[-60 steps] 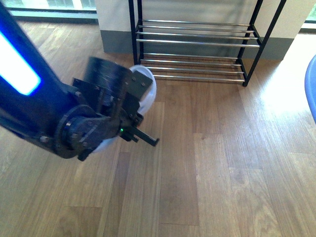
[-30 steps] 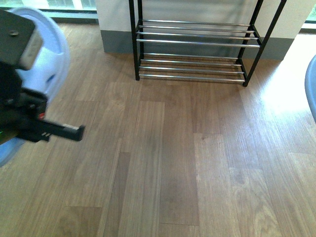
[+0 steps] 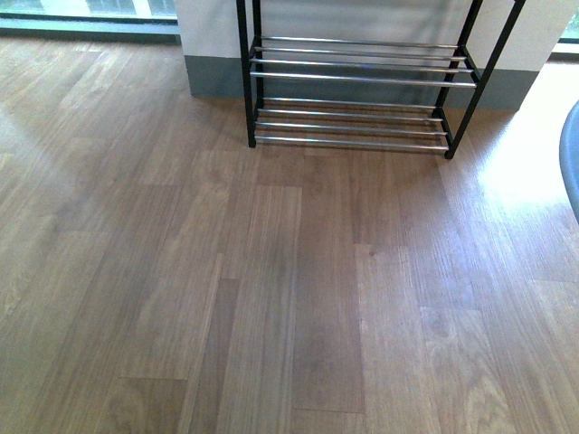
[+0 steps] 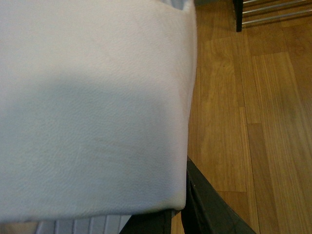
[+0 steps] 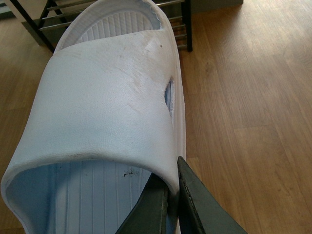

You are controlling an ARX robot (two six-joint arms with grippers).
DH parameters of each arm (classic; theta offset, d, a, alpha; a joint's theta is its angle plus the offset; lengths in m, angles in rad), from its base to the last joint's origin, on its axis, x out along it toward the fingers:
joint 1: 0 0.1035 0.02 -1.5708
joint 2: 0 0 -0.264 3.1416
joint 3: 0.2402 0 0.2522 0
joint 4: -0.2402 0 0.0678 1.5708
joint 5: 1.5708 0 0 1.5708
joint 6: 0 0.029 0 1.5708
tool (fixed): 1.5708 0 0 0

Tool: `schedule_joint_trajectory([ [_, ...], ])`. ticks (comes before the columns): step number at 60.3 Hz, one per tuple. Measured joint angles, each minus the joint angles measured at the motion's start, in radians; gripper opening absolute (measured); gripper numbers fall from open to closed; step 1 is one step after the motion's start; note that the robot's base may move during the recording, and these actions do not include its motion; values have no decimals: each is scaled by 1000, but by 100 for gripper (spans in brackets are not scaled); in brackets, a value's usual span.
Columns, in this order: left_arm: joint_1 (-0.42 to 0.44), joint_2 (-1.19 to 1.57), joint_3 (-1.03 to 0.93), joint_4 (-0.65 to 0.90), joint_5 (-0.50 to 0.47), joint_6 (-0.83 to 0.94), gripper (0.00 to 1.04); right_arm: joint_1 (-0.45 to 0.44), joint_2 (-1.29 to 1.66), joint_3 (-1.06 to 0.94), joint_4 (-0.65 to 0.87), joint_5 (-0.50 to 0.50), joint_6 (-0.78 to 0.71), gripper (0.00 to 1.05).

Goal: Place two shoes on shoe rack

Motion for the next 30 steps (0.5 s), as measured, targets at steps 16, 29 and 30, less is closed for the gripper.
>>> schedule_joint_trajectory([
  [16, -3, 0, 0, 0, 2, -2, 2, -1, 0, 0, 0, 2, 1, 2],
  [29, -3, -1, 0, 0, 2, -4, 2, -1, 0, -1, 0, 0, 1, 2],
  [30, -3, -1, 0, 0, 1, -4, 2, -1, 0, -1, 0, 0, 1, 2],
])
